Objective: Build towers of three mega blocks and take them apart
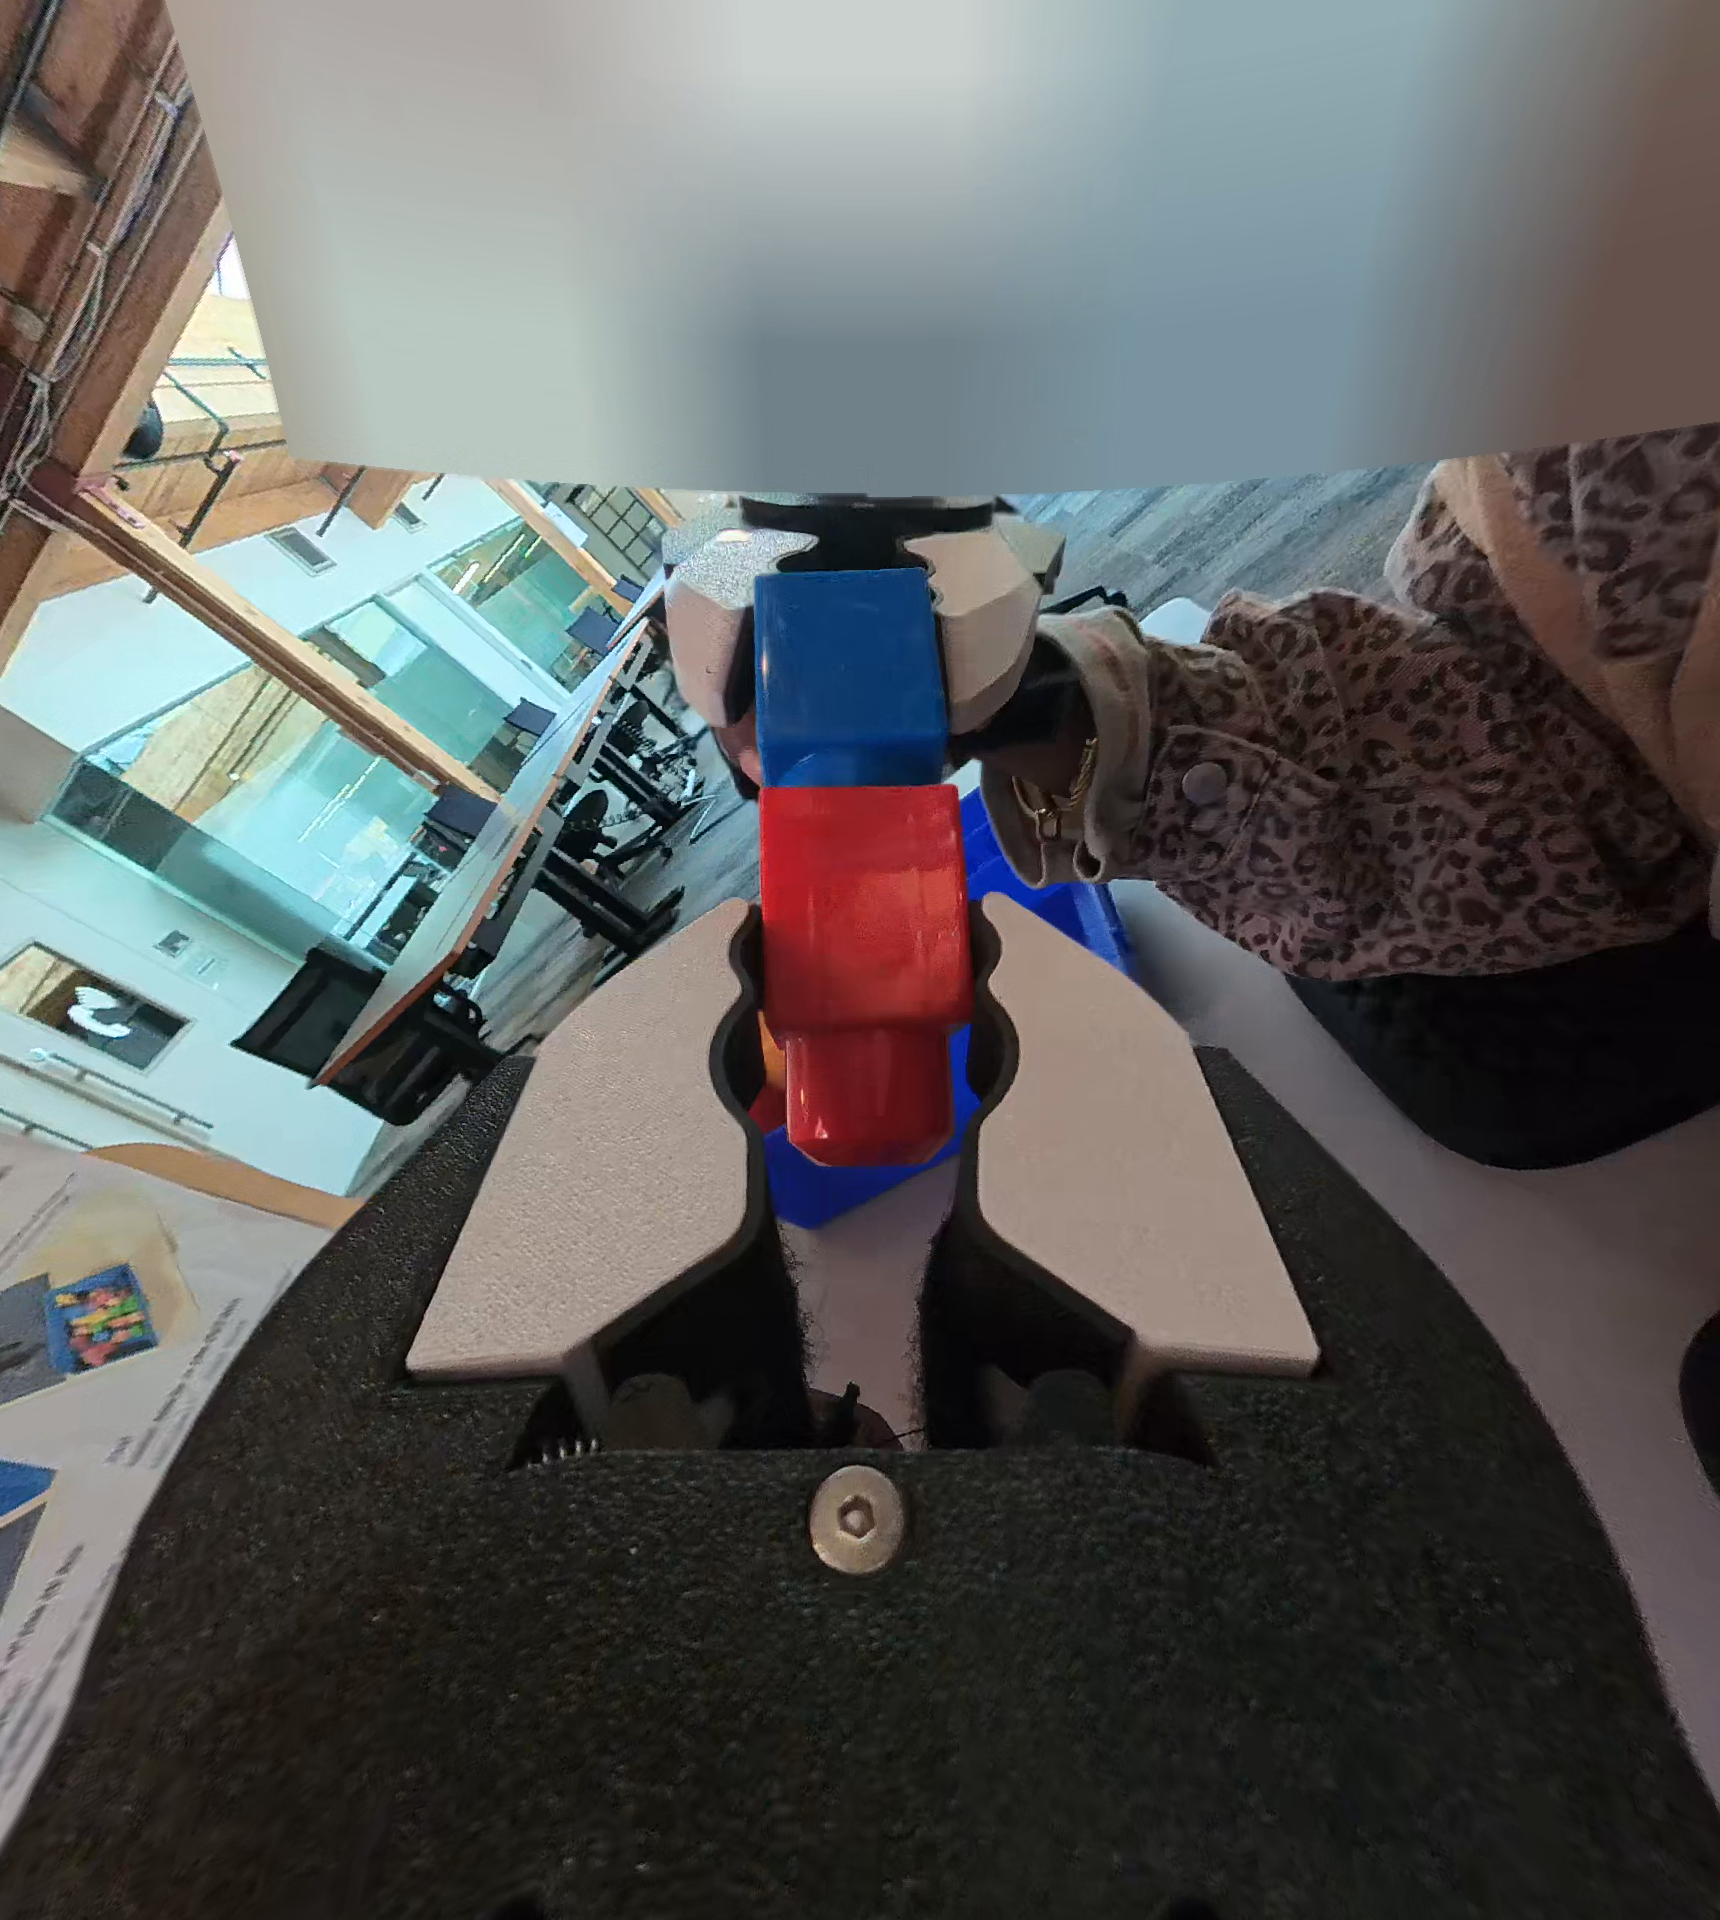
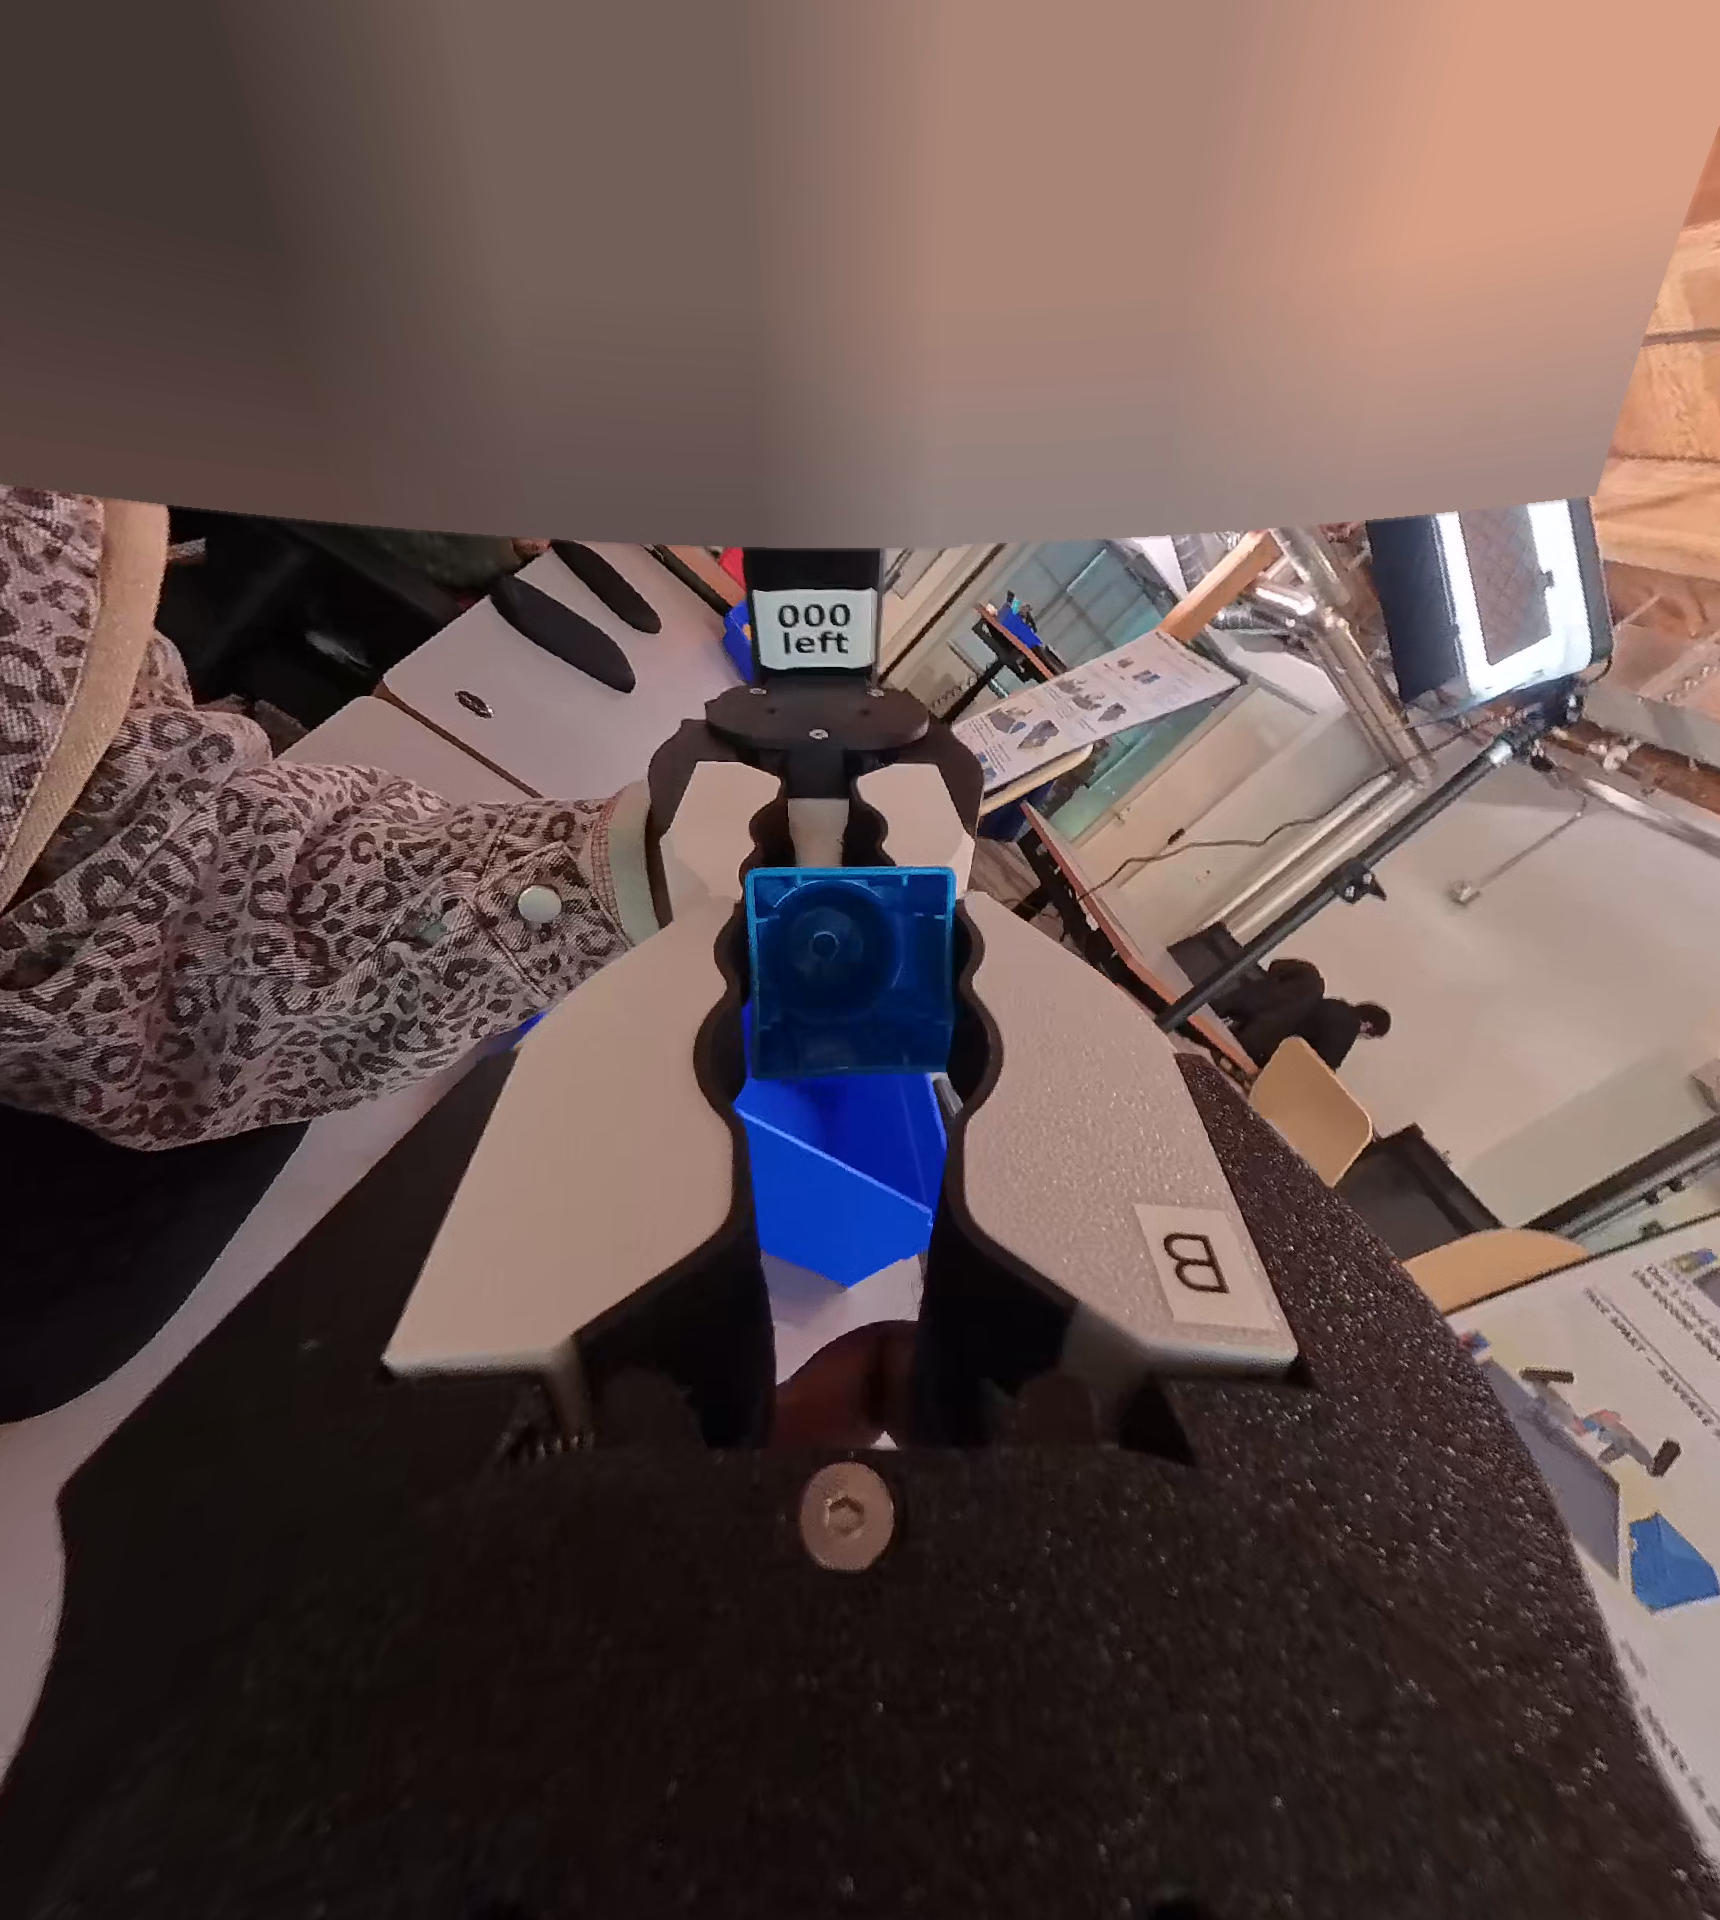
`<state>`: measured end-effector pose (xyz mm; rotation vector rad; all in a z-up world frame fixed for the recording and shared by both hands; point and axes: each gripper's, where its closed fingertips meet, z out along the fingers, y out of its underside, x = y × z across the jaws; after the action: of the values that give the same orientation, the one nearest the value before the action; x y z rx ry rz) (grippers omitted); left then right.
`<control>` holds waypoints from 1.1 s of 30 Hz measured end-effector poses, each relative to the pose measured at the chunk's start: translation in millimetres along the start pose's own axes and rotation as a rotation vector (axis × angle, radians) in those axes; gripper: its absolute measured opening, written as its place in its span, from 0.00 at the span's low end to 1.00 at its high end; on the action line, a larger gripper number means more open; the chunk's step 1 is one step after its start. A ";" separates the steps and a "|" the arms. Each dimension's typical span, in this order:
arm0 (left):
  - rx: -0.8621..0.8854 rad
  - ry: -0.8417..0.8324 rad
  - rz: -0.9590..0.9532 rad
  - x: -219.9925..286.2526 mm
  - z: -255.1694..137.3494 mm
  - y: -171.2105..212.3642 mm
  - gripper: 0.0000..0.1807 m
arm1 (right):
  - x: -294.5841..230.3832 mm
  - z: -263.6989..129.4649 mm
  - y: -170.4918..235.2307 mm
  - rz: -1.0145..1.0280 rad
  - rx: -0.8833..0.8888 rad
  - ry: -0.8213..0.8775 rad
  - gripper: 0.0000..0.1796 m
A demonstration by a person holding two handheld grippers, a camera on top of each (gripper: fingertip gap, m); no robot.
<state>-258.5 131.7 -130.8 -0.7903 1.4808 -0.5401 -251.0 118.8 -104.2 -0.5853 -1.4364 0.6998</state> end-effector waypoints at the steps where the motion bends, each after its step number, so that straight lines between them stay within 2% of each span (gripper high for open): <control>1: 0.011 0.015 -0.019 1.3 0.1 -1.3 0.20 | -1.2 -0.3 -1.1 -0.016 0.009 -0.004 0.20; 5: -0.045 0.034 -0.062 3.0 0.3 8.1 0.20 | -3.9 0.8 7.0 -0.080 -0.064 -0.004 0.20; 9: -0.116 0.005 -0.010 1.8 -0.4 15.4 0.20 | -3.8 4.2 15.4 -0.064 -0.123 -0.004 0.20; 19: -0.002 -0.036 0.004 -4.2 -2.5 -2.3 0.20 | 1.8 6.1 7.1 0.000 0.024 0.003 0.20; 24: 0.006 -0.035 0.005 -3.7 -3.8 -3.5 0.20 | 1.3 8.4 10.2 0.026 0.033 -0.010 0.20; 25: 0.047 -0.030 0.001 -3.1 -4.1 -9.5 0.20 | 0.5 9.2 13.6 0.036 0.022 -0.019 0.20; 27: 0.140 0.004 -0.011 1.9 -2.2 -27.6 0.20 | -7.5 20.0 46.7 0.003 -0.154 -0.059 0.20; 28: 0.145 0.008 0.002 4.0 -2.6 -32.6 0.20 | -8.7 26.3 53.8 -0.024 -0.166 -0.053 0.20; 33: 0.119 -0.077 0.008 -2.6 -20.7 -39.4 0.21 | -10.8 46.0 43.6 0.077 -0.017 -0.074 0.20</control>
<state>-273.2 105.3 -98.0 -0.7042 1.3673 -0.5801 -300.4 137.9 -140.7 -0.6364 -1.4961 0.7776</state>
